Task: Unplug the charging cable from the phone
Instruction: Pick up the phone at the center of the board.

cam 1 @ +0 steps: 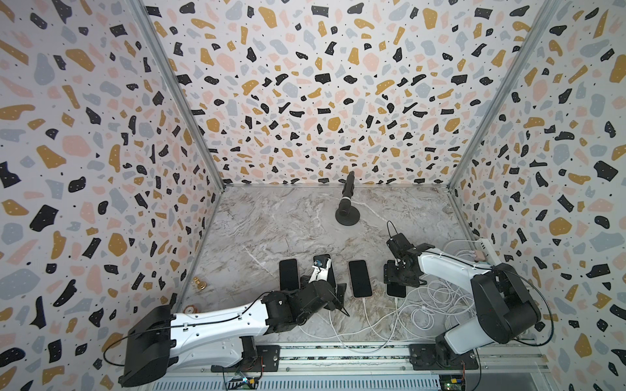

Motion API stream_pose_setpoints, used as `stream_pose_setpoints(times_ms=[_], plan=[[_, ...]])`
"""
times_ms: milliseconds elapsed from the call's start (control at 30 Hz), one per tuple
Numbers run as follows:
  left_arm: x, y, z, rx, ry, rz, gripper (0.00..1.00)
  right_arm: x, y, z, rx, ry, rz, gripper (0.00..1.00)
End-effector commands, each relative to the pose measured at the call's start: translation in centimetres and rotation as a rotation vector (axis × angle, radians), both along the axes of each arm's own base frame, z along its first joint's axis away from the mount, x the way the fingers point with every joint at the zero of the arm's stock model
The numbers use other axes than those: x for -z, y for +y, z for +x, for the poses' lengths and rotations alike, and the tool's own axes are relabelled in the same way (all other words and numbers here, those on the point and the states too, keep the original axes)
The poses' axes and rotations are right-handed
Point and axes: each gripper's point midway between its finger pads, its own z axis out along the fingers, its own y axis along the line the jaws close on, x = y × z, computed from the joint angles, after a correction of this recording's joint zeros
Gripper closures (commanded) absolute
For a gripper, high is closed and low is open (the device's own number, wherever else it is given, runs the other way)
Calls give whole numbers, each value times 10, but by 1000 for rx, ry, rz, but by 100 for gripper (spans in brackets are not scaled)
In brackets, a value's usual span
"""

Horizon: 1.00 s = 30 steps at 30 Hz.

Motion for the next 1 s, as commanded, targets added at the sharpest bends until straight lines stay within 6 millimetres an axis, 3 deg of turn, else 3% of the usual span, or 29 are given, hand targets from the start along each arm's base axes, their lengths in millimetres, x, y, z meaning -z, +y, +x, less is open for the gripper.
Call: stream_pose_setpoints(times_ms=[0,200,367,633,967], plan=[[-15,-28,-4,83,-46,-129,0,-22,5,5,-17,-56,40,67],[-18,-57,-24,158,-122,-216,0,-51,10,8,-26,-147,102,81],[-5,-88,-41,225,-89,-240,1,-68,12,9,-24,-200,137,87],[7,-142,-65,342,-4,-301,8,-85,17,9,-11,-265,203,89],[27,-188,-77,430,82,-337,18,-97,21,9,-14,-300,251,91]])
